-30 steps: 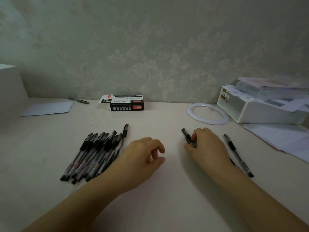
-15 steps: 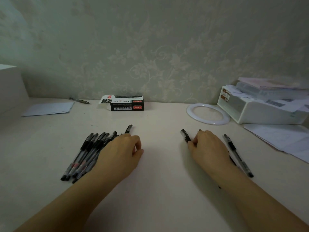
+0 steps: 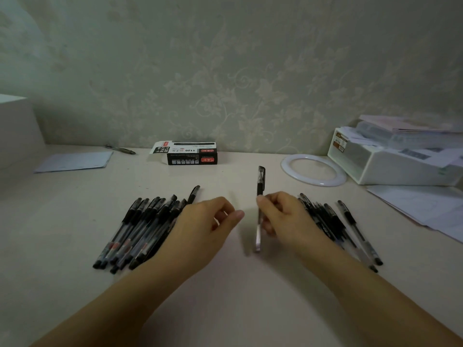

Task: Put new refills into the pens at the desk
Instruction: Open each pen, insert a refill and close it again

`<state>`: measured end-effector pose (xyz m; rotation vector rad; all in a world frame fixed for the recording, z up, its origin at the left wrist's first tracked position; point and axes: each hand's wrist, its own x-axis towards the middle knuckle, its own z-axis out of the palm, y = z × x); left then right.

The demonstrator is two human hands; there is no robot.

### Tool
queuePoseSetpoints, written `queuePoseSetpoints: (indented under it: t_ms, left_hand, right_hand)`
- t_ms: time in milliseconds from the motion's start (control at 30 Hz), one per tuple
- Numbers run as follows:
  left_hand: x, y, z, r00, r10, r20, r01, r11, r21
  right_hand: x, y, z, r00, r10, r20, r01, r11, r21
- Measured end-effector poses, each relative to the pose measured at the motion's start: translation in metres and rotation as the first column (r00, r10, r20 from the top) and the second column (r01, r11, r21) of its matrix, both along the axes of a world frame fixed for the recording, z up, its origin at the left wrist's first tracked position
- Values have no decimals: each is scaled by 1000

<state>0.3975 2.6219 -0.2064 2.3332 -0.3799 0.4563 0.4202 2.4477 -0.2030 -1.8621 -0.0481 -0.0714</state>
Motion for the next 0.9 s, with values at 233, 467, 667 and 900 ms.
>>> queuePoseSetpoints:
  t_ms: [233, 467, 667, 900]
  left_hand:
    - [-2, -5, -1, 991, -124, -54, 127, 990, 55]
    - [-1, 1, -2, 998, -55, -37, 60, 988, 141]
    - [0, 1, -4, 993, -102, -64, 108, 990, 90]
    - [2, 1, -4, 982, -180, -55, 185, 977, 110]
  right_hand:
    - [-4, 11, -7, 973, 211, -93, -198, 971, 135]
    - [0, 1, -7, 997, 47, -59, -33, 973, 229]
    - [2, -1, -9, 987, 157, -30, -150, 973, 177]
    - [0, -2, -9, 966, 257, 14, -257, 961, 99]
